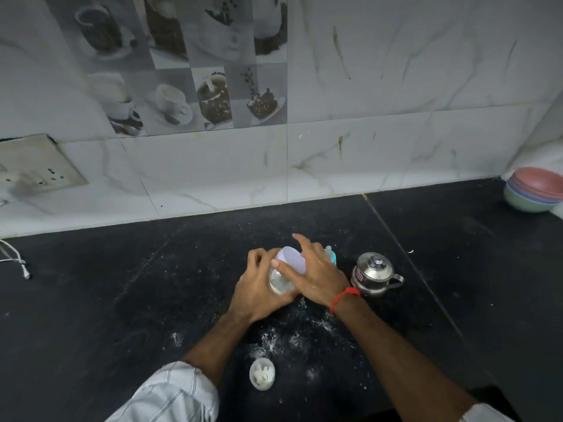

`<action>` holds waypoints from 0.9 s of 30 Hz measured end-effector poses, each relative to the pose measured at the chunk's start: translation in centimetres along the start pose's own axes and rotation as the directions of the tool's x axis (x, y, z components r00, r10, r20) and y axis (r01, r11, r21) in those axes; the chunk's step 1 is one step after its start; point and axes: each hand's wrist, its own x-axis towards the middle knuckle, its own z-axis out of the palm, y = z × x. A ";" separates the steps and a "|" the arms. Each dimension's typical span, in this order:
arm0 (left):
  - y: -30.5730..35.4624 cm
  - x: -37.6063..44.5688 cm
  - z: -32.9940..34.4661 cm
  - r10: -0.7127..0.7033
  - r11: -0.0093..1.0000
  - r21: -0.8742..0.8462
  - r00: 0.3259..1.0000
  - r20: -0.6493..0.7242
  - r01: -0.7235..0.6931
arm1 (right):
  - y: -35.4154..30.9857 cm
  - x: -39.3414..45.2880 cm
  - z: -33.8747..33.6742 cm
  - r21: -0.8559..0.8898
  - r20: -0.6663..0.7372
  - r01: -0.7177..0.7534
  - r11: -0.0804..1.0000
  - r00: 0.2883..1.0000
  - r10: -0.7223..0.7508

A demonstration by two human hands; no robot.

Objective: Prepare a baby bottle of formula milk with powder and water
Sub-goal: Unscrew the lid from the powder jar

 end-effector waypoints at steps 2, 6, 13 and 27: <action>0.3 -0.9 -0.5 0.067 0.998 -0.013 0.998 0.010 -0.067 | -0.7 0.4 0.3 -0.118 -0.001 -0.005 0.993 1.000 0.005; -0.1 -1.8 -1.7 0.036 0.991 -0.132 0.998 0.043 -0.030 | -1.5 0.6 1.0 -0.042 0.023 -0.019 0.999 1.000 0.020; 0.7 -2.3 -4.5 0.005 0.992 -0.123 0.985 0.172 0.017 | -1.4 -0.8 2.8 -0.077 -0.282 0.229 0.970 0.928 -0.242; 1.0 -2.0 -7.2 0.074 0.959 -0.284 0.940 0.334 0.025 | -0.9 -0.6 -2.4 -0.023 0.117 0.753 0.657 0.655 -0.747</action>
